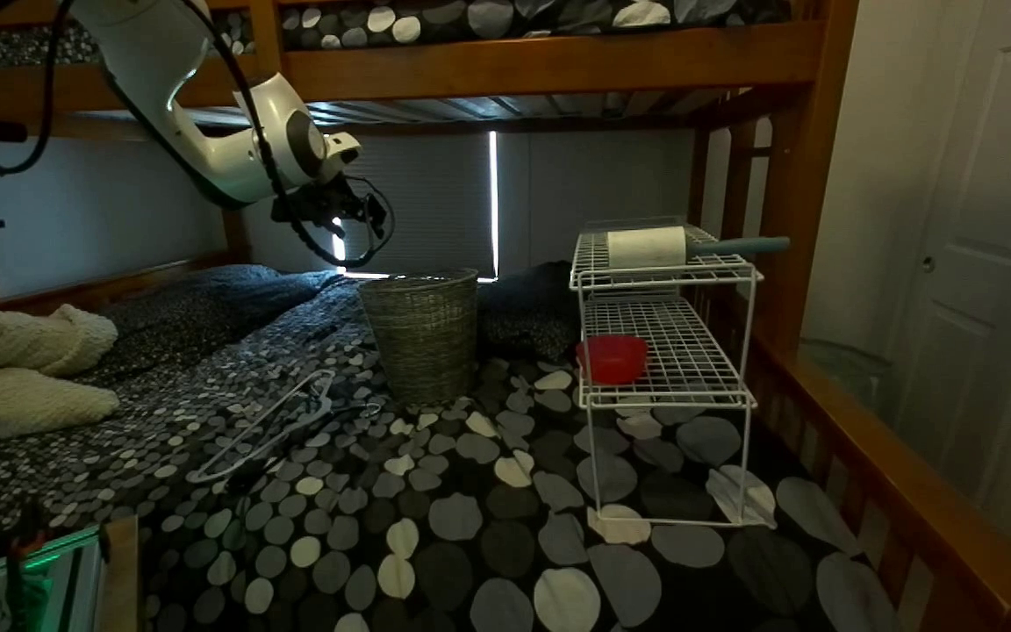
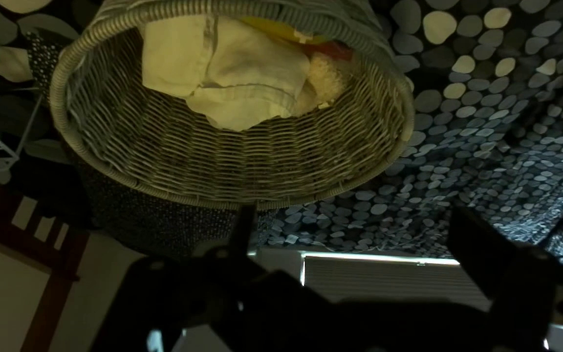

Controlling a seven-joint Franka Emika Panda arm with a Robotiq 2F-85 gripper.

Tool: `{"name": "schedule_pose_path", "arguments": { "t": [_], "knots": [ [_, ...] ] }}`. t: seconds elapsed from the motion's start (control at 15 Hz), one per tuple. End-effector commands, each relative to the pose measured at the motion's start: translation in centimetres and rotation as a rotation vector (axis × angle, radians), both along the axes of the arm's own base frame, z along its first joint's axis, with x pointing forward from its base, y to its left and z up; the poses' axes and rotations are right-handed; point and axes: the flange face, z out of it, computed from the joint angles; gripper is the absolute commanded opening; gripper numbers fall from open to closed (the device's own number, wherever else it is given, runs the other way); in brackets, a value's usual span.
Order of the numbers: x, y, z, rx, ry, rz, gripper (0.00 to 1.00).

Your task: Put the towel on top of the shelf

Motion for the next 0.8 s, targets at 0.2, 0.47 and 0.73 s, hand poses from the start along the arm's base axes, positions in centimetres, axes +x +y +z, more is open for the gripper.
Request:
{"name": "schedule_pose_path", "arguments": {
  "t": [0.2,0.47,0.73],
  "knots": [
    [0.0,0.0,0.0,0.000,-0.001,0.001,1.00],
    [2.1,1.0,-1.3,0.081,-0.077,0.029,1.00],
    [5.6,2.7,-4.0,0.035,-0.109,0.028,1.00]
  ]
}}
